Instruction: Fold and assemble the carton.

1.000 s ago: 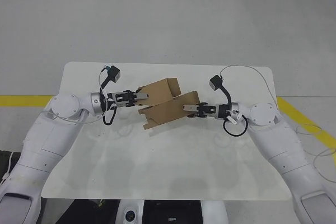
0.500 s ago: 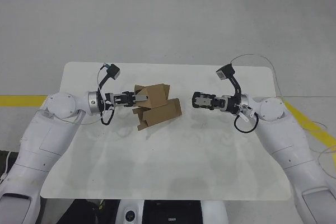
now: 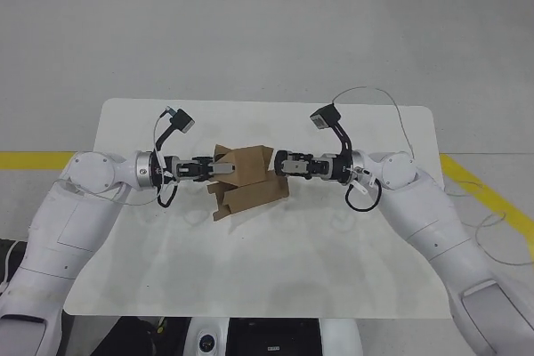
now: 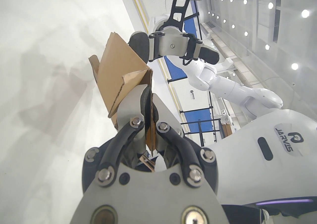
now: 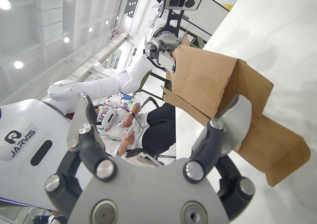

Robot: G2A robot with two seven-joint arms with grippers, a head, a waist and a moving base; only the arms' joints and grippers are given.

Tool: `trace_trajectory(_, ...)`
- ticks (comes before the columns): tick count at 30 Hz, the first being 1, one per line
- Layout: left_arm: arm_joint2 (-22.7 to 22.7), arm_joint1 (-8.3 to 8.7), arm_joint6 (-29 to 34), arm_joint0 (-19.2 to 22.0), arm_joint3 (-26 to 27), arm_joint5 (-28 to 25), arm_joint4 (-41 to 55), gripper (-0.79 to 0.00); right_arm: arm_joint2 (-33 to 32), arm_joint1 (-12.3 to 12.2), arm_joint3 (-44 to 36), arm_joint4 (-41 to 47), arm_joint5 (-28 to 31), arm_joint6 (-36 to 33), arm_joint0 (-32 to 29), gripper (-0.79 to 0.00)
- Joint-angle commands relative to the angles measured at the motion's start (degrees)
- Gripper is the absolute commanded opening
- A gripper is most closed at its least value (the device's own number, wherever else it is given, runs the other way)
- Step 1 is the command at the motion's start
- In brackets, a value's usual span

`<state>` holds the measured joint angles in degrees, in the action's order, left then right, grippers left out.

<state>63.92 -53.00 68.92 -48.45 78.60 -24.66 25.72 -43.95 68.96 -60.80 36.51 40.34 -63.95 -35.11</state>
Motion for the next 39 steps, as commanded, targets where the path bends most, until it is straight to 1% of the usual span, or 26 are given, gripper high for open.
trace_trajectory(1, 0.09, 0.01, 0.34, -0.17, 0.44, 0.2, 0.28, -0.785, 0.72, 0.25, 0.42, 0.49, 0.13, 0.13, 0.35, 0.0)
trace_trajectory(4, 0.21, 0.0, 0.61, -0.43, 0.93, 0.46, 0.45, -0.785, 2.07, 0.65, 1.14, 0.81, -0.03, -0.03, 0.99, 0.0)
trace_trajectory(12, 0.37, -0.09, 0.9, -0.74, 1.48, 0.98, 0.79, -0.785, 5.17, 1.74, 2.75, 2.5, 0.89, 0.89, 1.9, -0.049)
trace_trajectory(15, 0.47, -0.12, 1.02, -0.76, 1.53, 1.12, 0.79, -0.785, 6.17, 2.21, 3.09, 4.19, 1.26, 1.25, 1.93, -0.102)
trace_trajectory(19, 0.68, -0.13, 1.1, -0.64, 1.27, 1.19, 0.38, -0.785, 7.21, 2.6, 3.16, 5.2, 1.31, 1.3, 2.32, -0.215)
trace_trajectory(20, 0.75, -0.13, 1.12, -0.61, 1.15, 1.18, 0.27, -0.785, 7.41, 2.59, 3.08, 5.21, 1.19, 1.18, 2.43, -0.222)
trace_trajectory(26, 1.04, -0.16, 1.08, -0.51, 0.73, 1.09, -0.08, -0.785, 6.99, 1.57, 3.01, 5.08, 0.58, 0.57, 2.59, -0.179)
trace_trajectory(30, 1.16, -0.2, 1.16, -0.59, 0.7, 1.1, 0.03, -0.785, 6.88, 0.67, 2.77, 4.21, -0.08, -0.09, 2.86, -0.2)
trace_trajectory(34, 1.22, -0.24, 1.21, -0.73, 0.89, 1.14, 0.18, -0.785, 7.75, 0.34, 2.06, 3.89, 0.01, 0.0, 3.35, -0.342)
trace_trajectory(37, 1.15, -0.29, 1.37, -0.92, 1.34, 1.26, 0.25, -0.785, 8.92, 0.49, 2.11, 4.0, 0.54, 0.52, 3.86, -0.397)
trace_trajectory(39, 1.18, -0.29, 1.59, -1.1, 1.62, 1.17, 0.35, -0.785, 9.65, 0.66, 2.68, 4.14, 1.08, 1.07, 4.36, -0.403)
